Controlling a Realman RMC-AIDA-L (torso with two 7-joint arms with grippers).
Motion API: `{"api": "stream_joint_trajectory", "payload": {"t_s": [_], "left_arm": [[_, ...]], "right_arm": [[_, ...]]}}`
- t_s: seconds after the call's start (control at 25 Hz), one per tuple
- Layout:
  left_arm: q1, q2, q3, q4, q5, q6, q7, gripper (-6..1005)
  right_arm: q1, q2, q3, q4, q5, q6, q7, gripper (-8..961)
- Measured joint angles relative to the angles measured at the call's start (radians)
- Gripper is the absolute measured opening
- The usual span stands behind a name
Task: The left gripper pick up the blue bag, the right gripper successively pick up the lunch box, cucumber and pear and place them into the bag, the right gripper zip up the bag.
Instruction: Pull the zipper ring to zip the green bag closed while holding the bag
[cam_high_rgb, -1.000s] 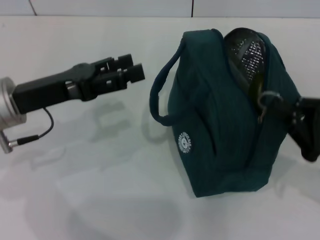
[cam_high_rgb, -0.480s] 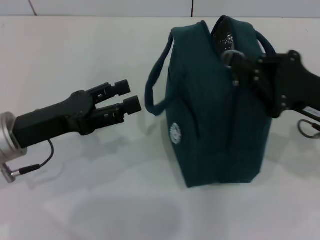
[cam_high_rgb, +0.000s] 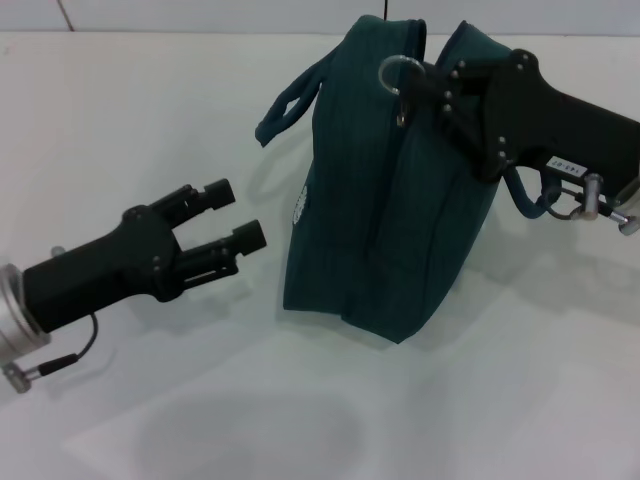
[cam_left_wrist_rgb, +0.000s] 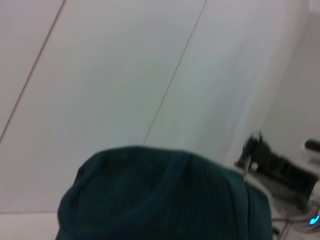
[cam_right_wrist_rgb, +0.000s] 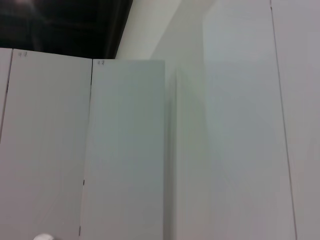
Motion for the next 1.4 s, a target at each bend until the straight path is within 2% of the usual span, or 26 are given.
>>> {"api": "stream_joint_trajectory", "payload": {"t_s": [0.2,0.32,0.6,0.92,1.28,1.4], "left_arm": [[-0.027,-0.001,0.003,-0.059,0.001,-0.027,0.057,783],[-0.080,-0.004,0.004,-0.108,-0.002,-0.040,0.098,775],[-0.145,-0.010,0.022,-0.169,0.003,-0.057,0.156,754],[-0.190,-0.014,0.046,-0.212,-0.006,-0.138,0.166,731],[-0.195,-0.012,0.046,-0.215,-0.008,-0.143,0.190,705],[-0.196,-0.011,0.046,-0.215,-0.008,-0.143,0.192,589]], "right_arm": [[0.004,0.000,0.000,-0.006,0.011,0.007,0.000,15],[0.004,0.000,0.000,-0.006,0.012,0.011,-0.002,16],[0.004,0.000,0.000,-0.006,0.016,0.020,-0.003,16],[0.005,0.000,0.000,-0.005,0.018,0.024,-0.003,17],[0.006,0.000,0.000,-0.004,0.018,0.024,-0.001,18],[0.006,0.000,0.000,-0.004,0.018,0.024,0.000,19]]}}
